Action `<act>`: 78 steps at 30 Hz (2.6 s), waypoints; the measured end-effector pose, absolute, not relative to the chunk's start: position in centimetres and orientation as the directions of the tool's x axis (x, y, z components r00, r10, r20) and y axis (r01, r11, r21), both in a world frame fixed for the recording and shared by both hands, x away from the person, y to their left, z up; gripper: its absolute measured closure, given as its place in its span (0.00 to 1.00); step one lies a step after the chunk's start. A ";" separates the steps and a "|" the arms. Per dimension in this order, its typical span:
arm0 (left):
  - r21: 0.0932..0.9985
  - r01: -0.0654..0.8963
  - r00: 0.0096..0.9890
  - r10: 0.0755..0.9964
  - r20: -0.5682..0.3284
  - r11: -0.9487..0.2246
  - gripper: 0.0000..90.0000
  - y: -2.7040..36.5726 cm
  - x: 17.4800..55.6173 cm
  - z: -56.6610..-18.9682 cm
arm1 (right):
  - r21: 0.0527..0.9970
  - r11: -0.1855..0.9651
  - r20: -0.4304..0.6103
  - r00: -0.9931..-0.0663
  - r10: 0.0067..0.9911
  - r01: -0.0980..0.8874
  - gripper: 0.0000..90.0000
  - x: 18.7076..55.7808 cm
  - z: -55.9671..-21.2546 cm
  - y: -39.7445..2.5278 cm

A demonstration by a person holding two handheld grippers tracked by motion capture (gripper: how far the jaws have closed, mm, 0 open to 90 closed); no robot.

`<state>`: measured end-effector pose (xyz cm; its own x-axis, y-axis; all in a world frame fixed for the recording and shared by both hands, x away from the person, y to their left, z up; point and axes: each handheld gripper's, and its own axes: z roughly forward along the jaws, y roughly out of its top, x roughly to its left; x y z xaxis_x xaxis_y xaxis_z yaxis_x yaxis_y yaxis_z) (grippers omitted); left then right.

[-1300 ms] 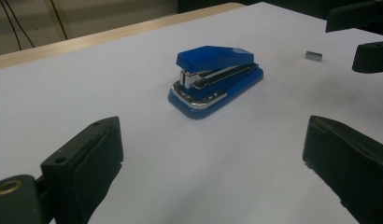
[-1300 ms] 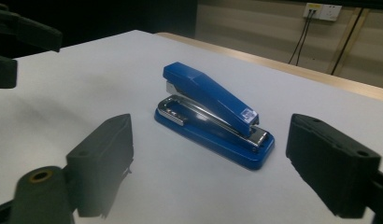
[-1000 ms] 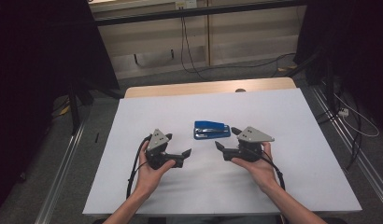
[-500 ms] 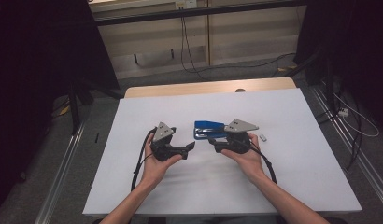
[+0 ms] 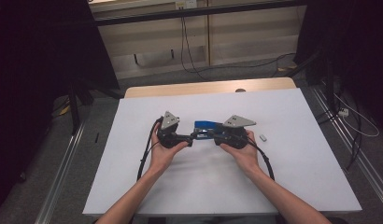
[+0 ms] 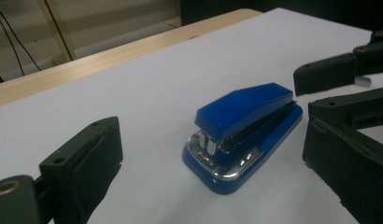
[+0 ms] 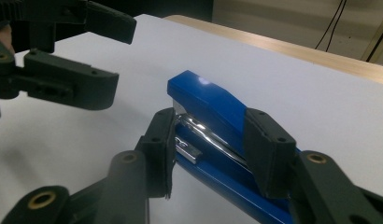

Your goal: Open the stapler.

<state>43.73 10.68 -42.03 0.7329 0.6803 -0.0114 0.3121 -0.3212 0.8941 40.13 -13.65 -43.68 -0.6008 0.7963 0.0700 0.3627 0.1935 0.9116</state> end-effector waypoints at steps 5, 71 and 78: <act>0.895 0.326 0.720 0.693 -0.025 -0.306 0.06 11.0 44.0 -42.3 | 0.922 0.165 0.090 -0.609 0.788 0.351 0.79 40.3 -43.7 -13.7; 0.813 0.452 0.736 0.668 -0.109 -0.366 1.00 10.5 46.7 -44.7 | 0.851 0.288 0.075 -0.644 0.761 0.439 1.00 42.6 -45.6 -10.3; 0.813 0.443 0.744 0.660 -0.100 -0.377 1.00 10.2 46.7 -44.7 | 0.834 0.322 0.051 -0.643 0.764 0.448 1.00 42.7 -45.7 -10.0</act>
<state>46.65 10.17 -44.68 0.7445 0.6601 -0.1001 0.4433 -0.3766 0.8135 42.73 -9.95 -45.67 -0.6433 0.7639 0.0506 0.4477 0.3217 0.8343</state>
